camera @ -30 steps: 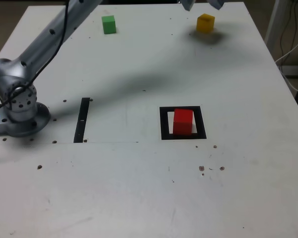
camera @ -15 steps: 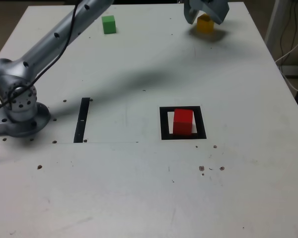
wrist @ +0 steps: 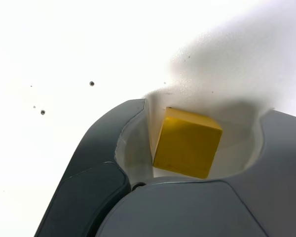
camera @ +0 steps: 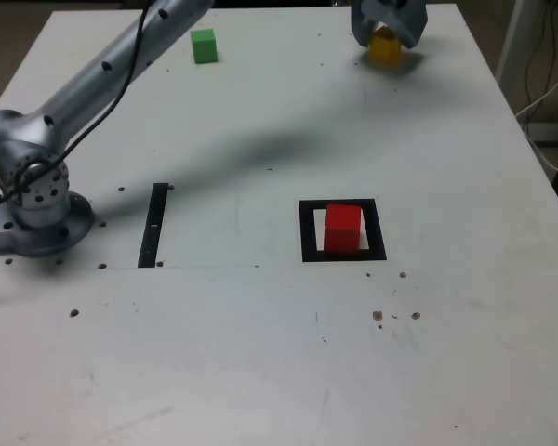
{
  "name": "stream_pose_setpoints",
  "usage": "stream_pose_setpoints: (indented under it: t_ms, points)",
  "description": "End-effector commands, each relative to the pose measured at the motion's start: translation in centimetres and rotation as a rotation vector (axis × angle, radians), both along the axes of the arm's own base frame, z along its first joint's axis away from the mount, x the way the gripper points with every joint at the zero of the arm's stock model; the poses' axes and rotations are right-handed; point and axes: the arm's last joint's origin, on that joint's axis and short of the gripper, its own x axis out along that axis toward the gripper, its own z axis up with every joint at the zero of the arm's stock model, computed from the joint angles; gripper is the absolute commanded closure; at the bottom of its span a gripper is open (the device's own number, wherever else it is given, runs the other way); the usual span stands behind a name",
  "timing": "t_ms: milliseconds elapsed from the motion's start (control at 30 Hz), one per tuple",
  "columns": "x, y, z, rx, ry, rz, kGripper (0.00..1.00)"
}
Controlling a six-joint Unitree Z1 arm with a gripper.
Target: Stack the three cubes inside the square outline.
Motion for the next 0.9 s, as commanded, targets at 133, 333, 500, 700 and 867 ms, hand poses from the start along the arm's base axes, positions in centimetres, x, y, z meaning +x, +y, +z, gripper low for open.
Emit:
stream_pose_setpoints:
  t_ms: [133,333,500,700,867]
  points:
    - [0.1,0.0,-0.3,-0.004,0.003,-0.002,0.58]
    - [0.1,-0.1,-0.4,-0.012,0.005,-0.007,0.7]
    - [0.2,-0.4,-0.5,-0.023,0.007,-0.009,0.72]
    - [0.4,-0.7,-0.3,-0.015,0.007,-0.009,0.73]
    - [-0.2,-1.5,1.9,-0.007,0.004,0.022,0.72]
